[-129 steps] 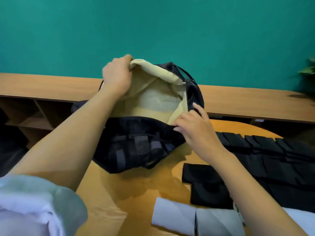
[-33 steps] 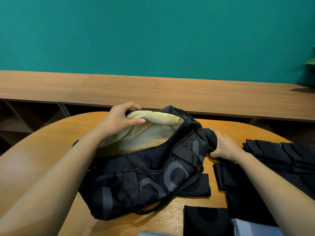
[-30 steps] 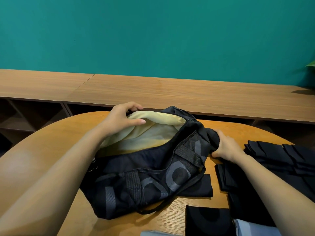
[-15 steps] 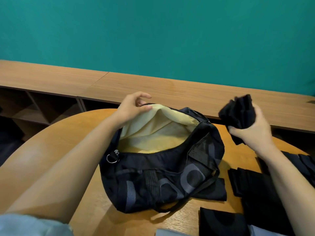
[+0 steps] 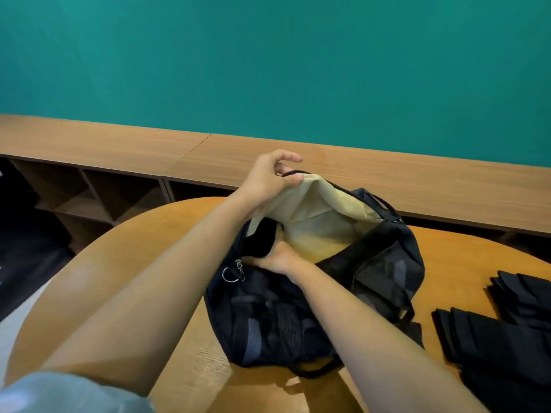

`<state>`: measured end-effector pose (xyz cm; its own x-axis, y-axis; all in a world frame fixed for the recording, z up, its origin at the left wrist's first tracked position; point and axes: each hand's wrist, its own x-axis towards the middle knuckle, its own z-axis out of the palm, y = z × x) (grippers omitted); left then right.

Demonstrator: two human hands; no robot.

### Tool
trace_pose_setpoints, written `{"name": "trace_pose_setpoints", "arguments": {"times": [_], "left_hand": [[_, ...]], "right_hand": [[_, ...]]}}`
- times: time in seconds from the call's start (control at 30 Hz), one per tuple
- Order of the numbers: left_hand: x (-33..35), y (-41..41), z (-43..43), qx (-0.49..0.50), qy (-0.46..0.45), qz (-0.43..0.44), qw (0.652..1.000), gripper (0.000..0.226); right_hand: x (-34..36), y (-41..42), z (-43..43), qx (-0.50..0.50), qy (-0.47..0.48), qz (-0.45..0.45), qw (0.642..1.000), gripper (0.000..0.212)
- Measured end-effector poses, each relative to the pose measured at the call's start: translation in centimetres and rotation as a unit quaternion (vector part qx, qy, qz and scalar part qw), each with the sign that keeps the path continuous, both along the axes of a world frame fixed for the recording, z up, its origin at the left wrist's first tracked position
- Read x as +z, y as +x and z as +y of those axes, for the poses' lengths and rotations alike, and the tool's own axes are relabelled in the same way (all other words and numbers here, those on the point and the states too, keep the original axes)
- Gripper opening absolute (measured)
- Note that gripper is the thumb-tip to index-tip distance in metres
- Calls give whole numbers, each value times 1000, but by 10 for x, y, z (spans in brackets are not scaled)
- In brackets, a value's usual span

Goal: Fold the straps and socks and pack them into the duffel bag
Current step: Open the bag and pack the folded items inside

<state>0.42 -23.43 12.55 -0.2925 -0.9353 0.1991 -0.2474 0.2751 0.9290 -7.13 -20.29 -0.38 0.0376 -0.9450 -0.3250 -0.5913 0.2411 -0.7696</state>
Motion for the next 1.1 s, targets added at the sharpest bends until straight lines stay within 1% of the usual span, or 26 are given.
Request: {"name": "trace_pose_setpoints", "arguments": {"times": [0.03, 0.1, 0.13, 0.17, 0.2, 0.23, 0.3, 0.33, 0.37, 0.4, 0.43, 0.47, 0.5, 0.53, 0.57, 0.67, 0.73, 0.8, 0.83, 0.9, 0.97, 1.1], "left_hand": [[-2, 3, -1, 1, 2, -10, 1000, 27], [-7, 11, -3, 2, 14, -8, 1000, 27], [-11, 14, -3, 2, 23, 0, 1000, 26], [-14, 15, -3, 2, 30, 8, 1000, 26], [-16, 16, -3, 1, 33, 14, 999, 25], [-18, 16, -2, -1, 35, 16, 999, 25], [-21, 16, -1, -2, 37, 14, 999, 24], [-23, 15, -1, -2, 38, 11, 999, 24], [-24, 16, 1, -1, 41, 9, 999, 24], [-26, 15, 2, 0, 45, 10, 999, 23], [-27, 15, 4, 1, 50, 15, 999, 23], [-30, 14, 6, 1, 53, 20, 998, 23], [-32, 14, 8, 2, 53, 21, 998, 23], [-33, 13, 10, 6, 50, 16, 999, 23], [-36, 13, 12, 12, 45, 8, 999, 23], [-43, 8, 18, 29, 31, -4, 999, 21], [-48, 2, 22, 35, 33, 7, 999, 21], [-52, -5, 25, 38, 42, 18, 998, 21], [-53, -7, 25, 39, 48, 21, 998, 22], [-57, -11, 24, 37, 50, 20, 998, 23], [-62, -13, 23, 41, 51, 11, 998, 23], [-69, -17, 25, 43, 49, 7, 998, 24]], "right_hand": [[-6, 6, 6, -12, 31, -49, 998, 133], [-8, 6, 9, -68, 58, -135, 987, 113], [-11, 3, 7, -95, 52, -147, 983, 101], [-10, -1, 9, -106, 57, -132, 984, 92], [-11, -2, 13, -96, 61, -121, 986, 86], [-8, 1, 21, -68, 63, -132, 987, 81], [2, 9, 43, 11, 81, -190, 978, 73], [4, 11, 53, 52, 63, -174, 981, 70], [7, 10, 59, 97, 19, -106, 989, 67], [8, 4, 64, 134, -50, 7, 990, 66], [7, -6, 66, 157, -127, 136, 970, 68], [2, -17, 70, 176, -192, 251, 932, 74], [-2, -30, 78, 189, -235, 331, 894, 80], [-9, -42, 87, 202, -251, 376, 869, 82], [-18, -52, 97, 225, -223, 401, 859, 81], [-53, -74, 120, 248, -150, 442, 849, 68], [-51, -75, 126, 260, -146, 430, 852, 71], [-37, -76, 129, 251, -183, 396, 864, 78], [-28, -77, 131, 242, -196, 382, 870, 78], [-11, -87, 137, 215, -236, 361, 876, 70], [1, -107, 147, 192, -252, 328, 890, 62], [15, -169, 175, 126, -259, 313, 905, 55]]}}
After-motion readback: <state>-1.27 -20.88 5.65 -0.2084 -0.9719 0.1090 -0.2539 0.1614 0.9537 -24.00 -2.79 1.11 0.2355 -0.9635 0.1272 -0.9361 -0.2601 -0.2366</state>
